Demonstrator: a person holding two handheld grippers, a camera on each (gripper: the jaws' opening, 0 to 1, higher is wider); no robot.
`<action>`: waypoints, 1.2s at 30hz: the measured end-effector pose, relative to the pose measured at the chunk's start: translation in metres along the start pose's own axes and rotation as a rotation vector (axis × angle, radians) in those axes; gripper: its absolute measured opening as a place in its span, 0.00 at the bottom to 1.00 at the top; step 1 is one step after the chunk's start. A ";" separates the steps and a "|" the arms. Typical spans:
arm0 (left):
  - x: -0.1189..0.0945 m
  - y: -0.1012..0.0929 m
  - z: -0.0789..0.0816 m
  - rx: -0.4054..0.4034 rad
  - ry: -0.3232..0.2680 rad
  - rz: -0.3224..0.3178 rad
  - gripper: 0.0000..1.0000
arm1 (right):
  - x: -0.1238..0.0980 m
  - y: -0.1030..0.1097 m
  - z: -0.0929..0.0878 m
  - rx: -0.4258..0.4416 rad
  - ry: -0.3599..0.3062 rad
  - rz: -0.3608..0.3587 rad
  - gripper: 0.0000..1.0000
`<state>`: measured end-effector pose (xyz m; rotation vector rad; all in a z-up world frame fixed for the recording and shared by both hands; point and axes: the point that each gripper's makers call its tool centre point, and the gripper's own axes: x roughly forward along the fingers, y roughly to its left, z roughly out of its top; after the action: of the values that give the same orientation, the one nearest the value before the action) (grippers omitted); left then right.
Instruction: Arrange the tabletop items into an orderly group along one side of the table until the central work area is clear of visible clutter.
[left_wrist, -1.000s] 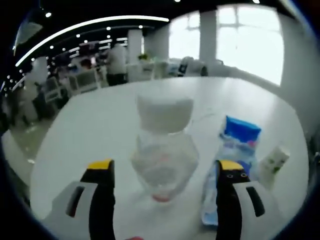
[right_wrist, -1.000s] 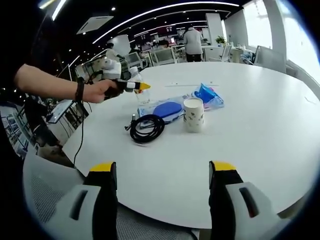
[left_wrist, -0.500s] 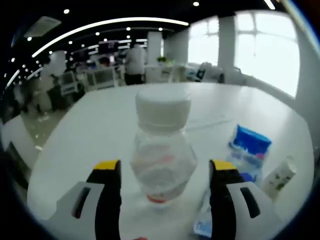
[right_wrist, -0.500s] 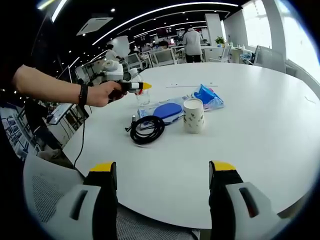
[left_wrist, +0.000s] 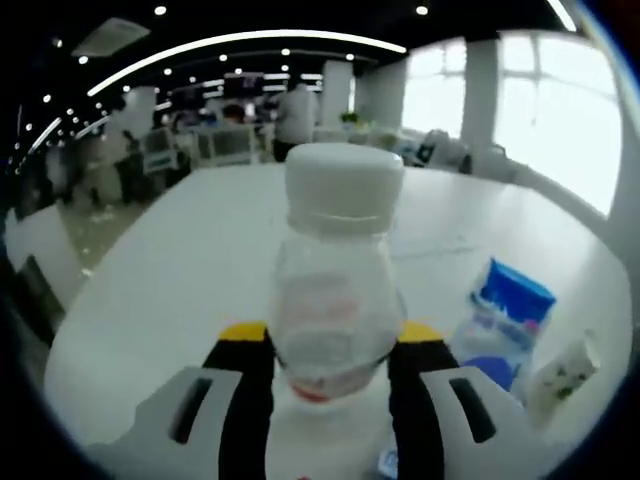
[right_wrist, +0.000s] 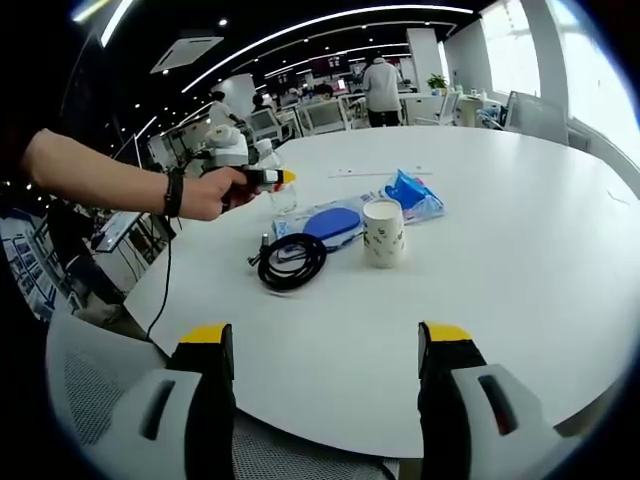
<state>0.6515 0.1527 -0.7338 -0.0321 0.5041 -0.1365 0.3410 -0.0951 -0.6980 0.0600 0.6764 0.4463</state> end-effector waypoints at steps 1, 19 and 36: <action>0.000 0.000 0.000 0.006 0.002 -0.003 0.41 | 0.000 0.000 0.000 0.003 0.000 0.001 0.75; -0.007 0.024 0.005 0.057 0.024 -0.048 0.38 | 0.000 0.001 0.000 -0.003 0.001 0.003 0.75; -0.019 0.090 0.032 0.073 -0.007 0.007 0.38 | 0.001 0.003 -0.001 -0.018 0.008 0.011 0.75</action>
<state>0.6615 0.2442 -0.7024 0.0403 0.4924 -0.1478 0.3398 -0.0922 -0.6986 0.0452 0.6802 0.4637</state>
